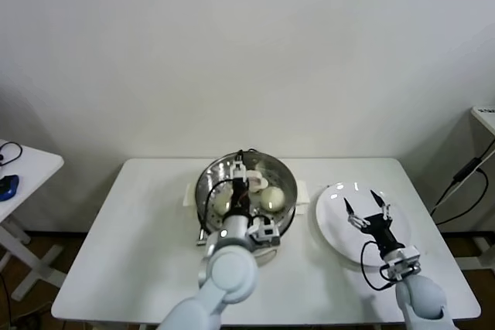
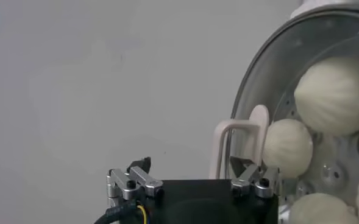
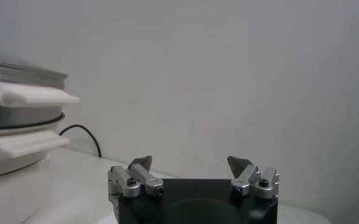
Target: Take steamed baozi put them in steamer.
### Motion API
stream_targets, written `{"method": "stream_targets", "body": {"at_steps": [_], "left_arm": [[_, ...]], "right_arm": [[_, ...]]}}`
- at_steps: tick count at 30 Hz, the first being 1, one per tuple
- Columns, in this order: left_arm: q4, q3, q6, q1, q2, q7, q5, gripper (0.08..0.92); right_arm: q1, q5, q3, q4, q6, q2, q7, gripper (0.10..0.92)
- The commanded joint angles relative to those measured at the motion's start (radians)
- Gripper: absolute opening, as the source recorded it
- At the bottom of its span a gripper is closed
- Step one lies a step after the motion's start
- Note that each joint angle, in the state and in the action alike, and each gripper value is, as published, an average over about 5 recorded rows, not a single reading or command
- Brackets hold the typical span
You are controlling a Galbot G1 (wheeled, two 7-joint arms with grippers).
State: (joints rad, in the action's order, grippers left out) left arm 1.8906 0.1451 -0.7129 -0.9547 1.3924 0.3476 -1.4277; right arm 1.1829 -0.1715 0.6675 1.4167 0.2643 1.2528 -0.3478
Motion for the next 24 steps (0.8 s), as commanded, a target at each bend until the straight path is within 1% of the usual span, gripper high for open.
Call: {"method": "stream_targets", "body": {"at_steps": [1,7,12,15,16,17,20,21,24], "left_arm": [[0.086,-0.009,0.026,-0.025,-0.028,0.01,0.093,0.823],[0.15,-0.038,0.033,-0.061,-0.058,0.01,0.131,0.823],[0.233,-0.096,0.05,-0.131,-0.12,0.01,0.187,0.823],[0.288,-0.142,0.061,-0.179,-0.164,-0.012,0.254,0.823],[0.303,-0.161,0.069,-0.195,-0.176,-0.028,0.283,0.823],[0.314,-0.183,0.085,-0.21,-0.188,-0.062,0.324,0.823],[0.33,-0.267,0.159,-0.262,-0.222,-0.194,0.48,0.823],[0.332,-0.301,0.193,-0.284,-0.232,-0.241,0.549,0.823],[0.334,-0.42,0.31,-0.366,-0.247,-0.339,0.765,0.823]], "right_arm": [[-0.005,0.003,-0.004,-0.007,-0.006,-0.003,0.0,0.823],[-0.008,0.003,-0.008,-0.004,-0.015,-0.005,0.0,0.823],[-0.005,0.005,-0.012,0.0,-0.022,-0.013,-0.002,0.823],[-0.002,-0.013,-0.017,0.005,-0.025,-0.019,-0.004,0.823],[0.0,-0.022,-0.017,0.007,-0.026,-0.02,-0.004,0.823],[0.001,-0.029,-0.018,0.009,-0.026,-0.021,-0.004,0.823],[0.008,-0.045,-0.02,0.014,-0.025,-0.029,-0.001,0.823],[0.012,-0.051,-0.021,0.016,-0.023,-0.032,0.0,0.823],[0.023,-0.069,-0.024,0.023,-0.015,-0.039,0.003,0.823]]}}
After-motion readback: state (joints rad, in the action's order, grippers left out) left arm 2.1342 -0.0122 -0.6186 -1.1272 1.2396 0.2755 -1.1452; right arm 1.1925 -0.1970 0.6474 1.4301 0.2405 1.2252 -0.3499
